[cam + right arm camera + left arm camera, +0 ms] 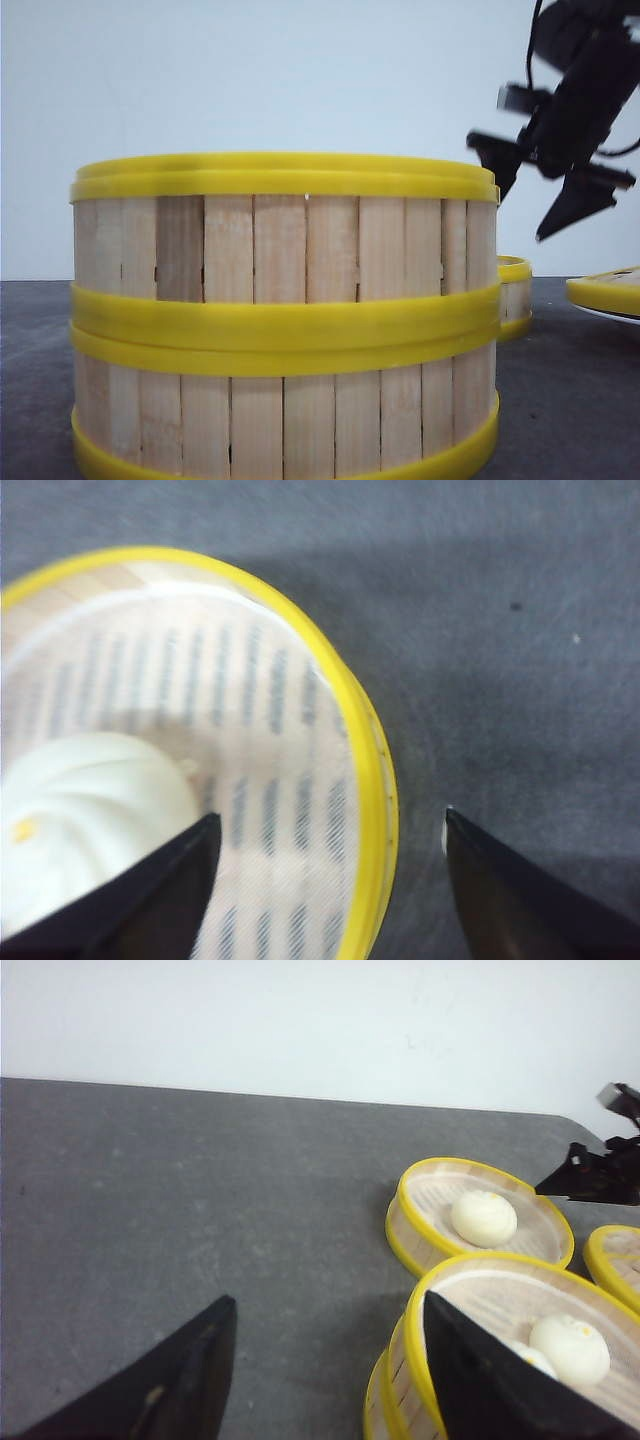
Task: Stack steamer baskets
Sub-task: 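Move the right gripper to the rim of the remaining bun basket, then lift the basket with the right gripper and carry it over the stack, then lower the basket onto the stack and open the right gripper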
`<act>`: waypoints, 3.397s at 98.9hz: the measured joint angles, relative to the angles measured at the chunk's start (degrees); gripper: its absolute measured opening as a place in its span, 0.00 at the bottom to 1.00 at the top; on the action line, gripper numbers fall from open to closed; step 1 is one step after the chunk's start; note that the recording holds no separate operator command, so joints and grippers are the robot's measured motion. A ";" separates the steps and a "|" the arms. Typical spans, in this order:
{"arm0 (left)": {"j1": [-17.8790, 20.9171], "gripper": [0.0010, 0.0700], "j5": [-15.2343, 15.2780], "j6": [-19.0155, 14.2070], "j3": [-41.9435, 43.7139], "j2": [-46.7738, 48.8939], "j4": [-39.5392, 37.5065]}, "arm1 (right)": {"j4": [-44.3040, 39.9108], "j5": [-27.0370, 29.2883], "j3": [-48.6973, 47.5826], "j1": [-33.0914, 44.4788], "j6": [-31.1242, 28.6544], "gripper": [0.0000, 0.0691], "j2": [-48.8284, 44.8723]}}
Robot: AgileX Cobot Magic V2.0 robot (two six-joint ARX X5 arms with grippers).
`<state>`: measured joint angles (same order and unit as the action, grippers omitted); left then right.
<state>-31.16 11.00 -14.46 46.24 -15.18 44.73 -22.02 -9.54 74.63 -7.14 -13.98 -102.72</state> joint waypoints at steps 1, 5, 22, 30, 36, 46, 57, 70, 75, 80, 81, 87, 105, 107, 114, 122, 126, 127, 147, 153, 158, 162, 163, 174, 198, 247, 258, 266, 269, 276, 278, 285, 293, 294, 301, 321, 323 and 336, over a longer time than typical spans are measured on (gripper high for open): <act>0.00 0.50 0.00 0.00 0.00 -0.02 0.09 | 0.15 0.24 0.04 0.00 -0.04 0.59 -0.39; 0.00 0.50 -0.02 0.00 0.00 -0.02 0.42 | 0.76 0.50 0.17 0.00 -0.20 0.58 -1.42; 0.00 0.50 -0.42 0.00 0.00 -0.02 1.38 | 3.19 0.77 0.33 0.02 -1.49 0.46 -4.72; 0.00 0.50 -0.42 0.00 0.00 -0.02 1.40 | 3.72 0.74 0.33 0.00 -1.57 0.40 -5.68; 0.00 0.50 -0.42 0.00 0.00 -0.02 1.40 | 3.96 0.74 0.33 -0.07 -1.77 0.38 -6.16; 0.00 0.50 -0.44 0.00 0.00 -0.02 1.42 | 4.28 1.11 0.33 -0.15 -2.27 0.34 -7.23; 0.00 0.50 -0.44 0.02 0.00 -0.02 1.42 | 4.68 2.43 0.48 -0.37 -2.82 0.23 -7.58; 0.00 0.50 -0.44 0.04 0.00 -0.02 1.40 | 5.14 3.58 0.57 -0.59 -2.99 0.09 -7.58; 0.00 0.50 -0.44 0.07 0.00 -0.02 1.40 | 5.14 3.56 0.61 -0.59 -2.97 0.06 -7.58; 0.00 0.50 -0.44 0.09 0.00 -0.02 1.42 | 5.31 3.54 0.61 -0.59 -3.02 0.05 -7.58; 0.00 0.50 -0.44 0.11 0.00 -0.02 1.42 | 5.38 3.56 0.61 -0.59 -3.04 0.05 -7.58; 0.00 0.50 -0.44 0.20 0.00 -0.02 1.44 | 5.51 3.72 0.61 -0.59 -3.26 0.05 -7.58; 0.00 0.50 -0.44 0.50 0.00 -0.02 3.02 | 5.09 3.74 0.79 -0.59 -3.45 0.05 -7.21; 0.00 0.50 -0.44 0.50 0.00 -0.02 3.19 | 4.94 3.74 0.79 -0.59 -3.45 0.05 -7.02; 0.00 0.50 -0.44 0.50 0.00 -0.02 3.39 | 4.33 3.78 0.79 -0.59 -3.43 0.05 -5.38; 0.00 0.50 -0.44 0.50 0.00 -0.02 3.48 | 3.43 3.50 0.79 -0.59 -3.39 0.05 -1.51; 0.00 0.50 -0.44 0.52 0.00 -0.02 3.50 | 2.95 2.89 0.79 -0.59 -3.21 0.05 0.92; 0.00 0.50 -0.44 0.50 0.00 -0.02 3.50 | 2.84 2.71 0.79 -0.59 -3.13 0.05 1.57; 0.00 0.50 -0.44 0.92 0.00 -0.02 4.17 | -3.96 -1.90 1.07 -0.37 -0.15 0.05 14.43; 0.00 0.50 -0.44 0.94 0.00 -0.02 4.63 | -7.04 -3.72 1.07 -0.74 1.03 0.05 18.10; 0.00 0.50 -0.44 0.94 0.00 -0.02 4.87 | -9.86 -4.35 1.07 -1.33 2.10 0.05 21.33; 0.00 0.50 -0.44 0.96 0.00 -0.02 4.96 | -12.11 -4.72 1.07 -1.90 3.13 0.05 23.93; 0.00 0.50 -0.44 0.96 0.00 -0.02 4.98 | -12.66 -4.81 1.07 -2.08 3.34 0.05 24.61; 0.00 0.50 -0.44 0.96 0.00 -0.02 5.29 | -18.49 -5.25 1.09 -4.44 6.01 0.05 31.15; 0.00 0.50 -0.44 0.96 0.00 -0.02 5.51 | -28.46 -7.80 1.11 -12.59 9.55 0.04 36.46; 0.00 0.50 -0.44 0.96 0.00 -0.02 5.95 | -24.74 -1.33 1.09 -25.79 10.75 0.04 26.77; 0.00 0.50 -0.44 0.96 0.00 -0.02 5.97 | -23.50 -1.36 1.09 -26.21 10.73 0.04 25.05; 0.00 0.50 -0.44 0.96 0.00 -0.02 6.01 | -23.61 -1.33 1.09 -26.36 10.75 0.04 23.50; 0.00 0.50 -0.44 0.96 0.00 -0.02 6.01 | -23.61 -1.33 1.09 -26.58 10.75 0.04 22.93; 0.00 0.50 -0.44 0.96 0.00 -0.02 6.03 | -23.56 -1.27 1.09 -26.62 10.73 0.04 21.57; 0.00 0.50 -0.44 0.96 0.00 -0.02 6.03 | -23.56 -1.27 1.09 -26.62 10.73 0.04 21.27; 0.00 0.50 -0.44 0.96 0.00 -0.02 6.05 | -23.45 -1.18 1.09 -26.91 10.75 0.04 20.33; 0.00 0.50 -0.46 0.96 0.00 -0.02 6.05 | -22.71 -1.25 1.09 -27.45 10.75 0.04 19.58; 0.00 0.50 -0.44 0.96 0.00 -0.02 6.05 | -22.62 -1.29 1.09 -27.52 10.75 0.04 19.50; 0.00 0.50 -0.44 0.96 0.00 -0.02 6.05 | -22.03 -1.38 1.09 -27.76 10.73 0.04 18.80; 0.00 0.50 -0.44 0.96 0.00 -0.02 6.82 | -22.23 -1.09 1.09 -27.82 10.73 0.04 17.38; 0.00 0.50 -0.44 0.96 0.00 -0.02 6.97 | -22.23 -0.85 1.09 -27.82 10.73 0.04 17.38; 0.00 0.50 -0.46 0.98 0.00 -0.02 7.67 | -22.43 -0.52 1.09 -27.80 10.73 0.04 17.38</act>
<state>-31.16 10.55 -13.47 46.24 -15.20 52.40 -44.45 -10.07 75.72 -34.94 -3.25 -85.34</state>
